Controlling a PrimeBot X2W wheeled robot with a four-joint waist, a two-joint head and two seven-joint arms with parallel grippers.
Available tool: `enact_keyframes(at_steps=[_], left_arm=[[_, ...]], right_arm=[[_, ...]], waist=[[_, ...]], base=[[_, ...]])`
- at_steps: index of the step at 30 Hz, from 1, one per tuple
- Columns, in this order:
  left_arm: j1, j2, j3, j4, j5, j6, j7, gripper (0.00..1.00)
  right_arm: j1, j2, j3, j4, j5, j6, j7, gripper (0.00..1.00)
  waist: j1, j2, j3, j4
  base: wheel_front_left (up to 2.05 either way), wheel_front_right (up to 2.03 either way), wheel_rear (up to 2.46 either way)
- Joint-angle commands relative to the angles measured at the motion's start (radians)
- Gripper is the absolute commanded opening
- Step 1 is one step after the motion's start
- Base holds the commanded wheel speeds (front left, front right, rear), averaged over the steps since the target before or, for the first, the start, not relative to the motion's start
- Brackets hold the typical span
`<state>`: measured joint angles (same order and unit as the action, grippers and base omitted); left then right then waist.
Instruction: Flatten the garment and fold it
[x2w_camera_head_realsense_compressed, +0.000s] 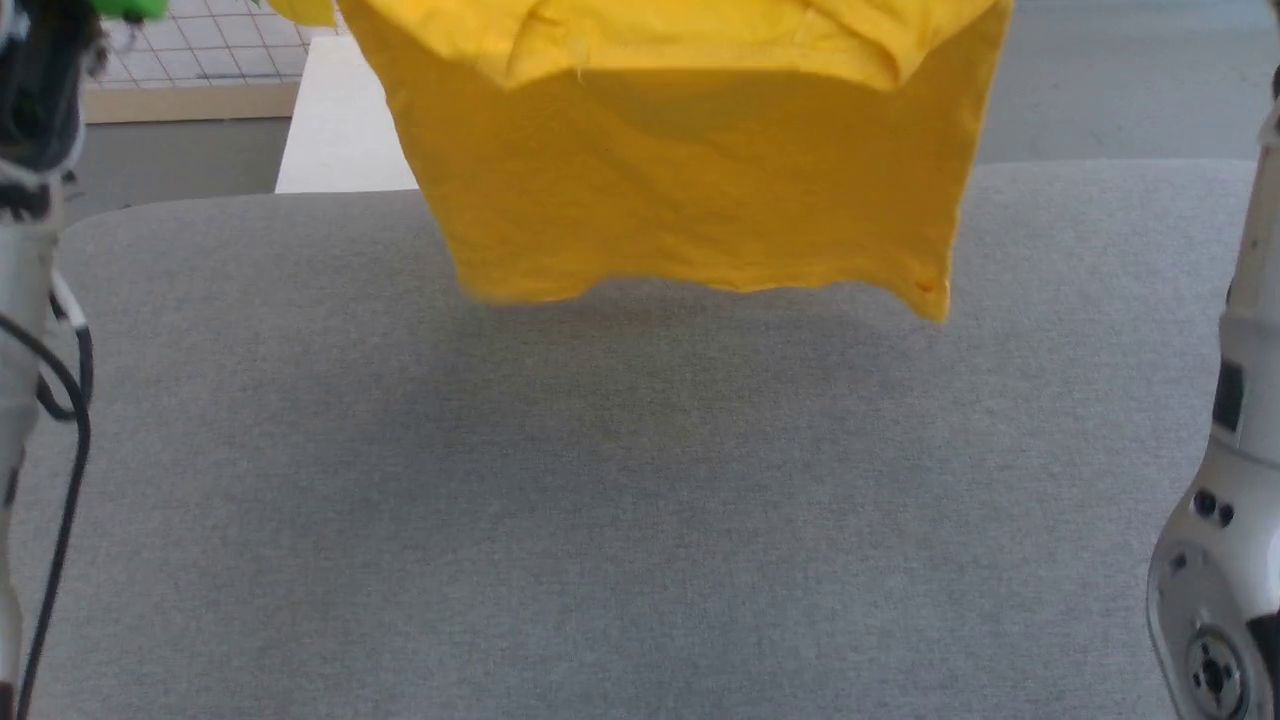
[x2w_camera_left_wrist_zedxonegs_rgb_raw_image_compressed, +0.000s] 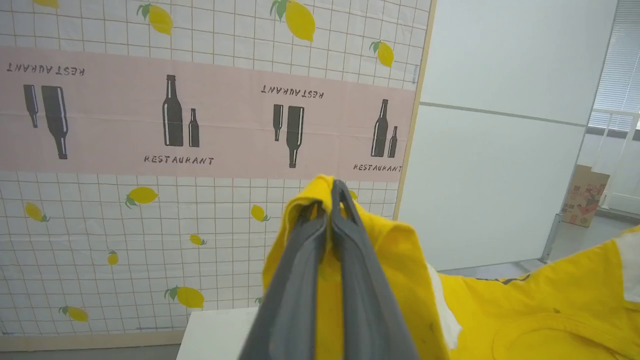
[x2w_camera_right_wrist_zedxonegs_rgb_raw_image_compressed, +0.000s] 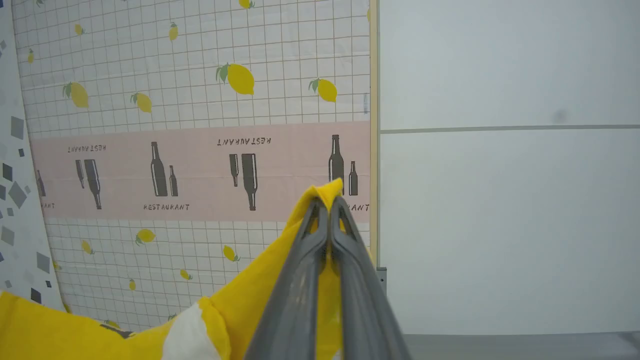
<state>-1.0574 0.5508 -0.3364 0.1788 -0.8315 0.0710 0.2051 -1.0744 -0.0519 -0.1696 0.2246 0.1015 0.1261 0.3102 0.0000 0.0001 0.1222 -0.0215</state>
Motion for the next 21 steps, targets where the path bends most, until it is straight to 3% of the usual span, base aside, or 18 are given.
enact_keyframes(at_steps=[1, 13, 21], left_arm=[[-0.036, -0.004, -0.007, 0.025, 0.016, -0.006, 0.011, 0.00], [-0.274, -0.015, -0.001, 0.171, 0.049, -0.045, -0.022, 0.00], [-0.434, -0.031, 0.040, 0.253, 0.092, -0.066, -0.193, 0.00]], right_arm=[[-0.032, 0.002, -0.005, 0.031, -0.016, 0.005, -0.008, 0.00], [-0.243, 0.002, -0.032, 0.203, -0.148, 0.005, -0.084, 0.00], [-0.413, 0.002, -0.028, 0.278, -0.241, 0.005, -0.200, 0.00]], waist=[[0.0000, -0.0001, 0.019, -0.008], [0.0000, -0.0001, 0.227, -0.029], [0.0000, -0.0001, 0.370, -0.045]], base=[[0.00, 0.00, 0.00], [0.00, 0.00, 0.00], [0.00, 0.00, 0.00]])
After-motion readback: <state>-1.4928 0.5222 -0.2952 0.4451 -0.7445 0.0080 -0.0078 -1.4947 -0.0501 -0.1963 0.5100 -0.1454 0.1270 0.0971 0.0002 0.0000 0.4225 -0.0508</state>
